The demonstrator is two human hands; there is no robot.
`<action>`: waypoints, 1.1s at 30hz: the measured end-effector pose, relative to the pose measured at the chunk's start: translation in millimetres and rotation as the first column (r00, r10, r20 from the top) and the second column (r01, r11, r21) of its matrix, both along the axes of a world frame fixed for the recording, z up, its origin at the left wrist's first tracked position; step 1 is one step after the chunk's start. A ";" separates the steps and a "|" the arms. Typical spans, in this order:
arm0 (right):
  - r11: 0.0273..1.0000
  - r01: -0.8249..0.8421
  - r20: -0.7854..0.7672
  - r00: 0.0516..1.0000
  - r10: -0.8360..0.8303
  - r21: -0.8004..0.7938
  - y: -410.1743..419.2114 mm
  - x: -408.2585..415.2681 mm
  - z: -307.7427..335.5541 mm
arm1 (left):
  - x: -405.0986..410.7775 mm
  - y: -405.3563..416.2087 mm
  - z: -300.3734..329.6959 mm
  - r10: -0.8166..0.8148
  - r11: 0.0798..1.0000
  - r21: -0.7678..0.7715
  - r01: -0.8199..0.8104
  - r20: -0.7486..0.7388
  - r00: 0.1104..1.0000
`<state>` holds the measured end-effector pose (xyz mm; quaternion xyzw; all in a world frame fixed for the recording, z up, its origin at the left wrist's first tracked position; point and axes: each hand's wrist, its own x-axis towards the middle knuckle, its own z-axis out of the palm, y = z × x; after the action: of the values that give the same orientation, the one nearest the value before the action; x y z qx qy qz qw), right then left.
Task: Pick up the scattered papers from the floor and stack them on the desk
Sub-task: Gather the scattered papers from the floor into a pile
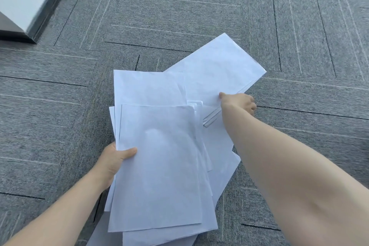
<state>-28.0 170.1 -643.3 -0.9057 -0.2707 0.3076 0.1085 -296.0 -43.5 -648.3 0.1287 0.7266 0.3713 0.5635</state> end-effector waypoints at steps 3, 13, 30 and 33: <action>1.000 0.011 0.034 0.999 -0.010 -0.007 8.2 -3.1 -2.0 | -1.3 0.3 -3.0 0.002 1.000 0.003 -0.002 0.008 1.000; 0.979 -0.081 -0.089 0.991 0.099 0.189 -1.8 9.3 -10.2 | -4.6 1.6 0.9 0.049 0.997 0.050 -0.051 0.046 0.998; 0.969 -0.193 -0.383 0.893 0.237 0.151 -151.8 37.1 6.4 | -20.5 -11.4 19.3 0.051 0.995 0.082 -0.060 0.112 0.992; 0.980 -0.152 -0.375 0.907 0.190 0.131 -161.4 38.4 6.8 | -19.9 -12.8 20.4 0.038 0.996 0.078 -0.046 0.101 0.994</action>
<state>10.4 8.7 -636.5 -0.7937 -0.3373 0.4742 0.1769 -315.9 -56.3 -627.9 0.1173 0.6846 0.4179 0.5856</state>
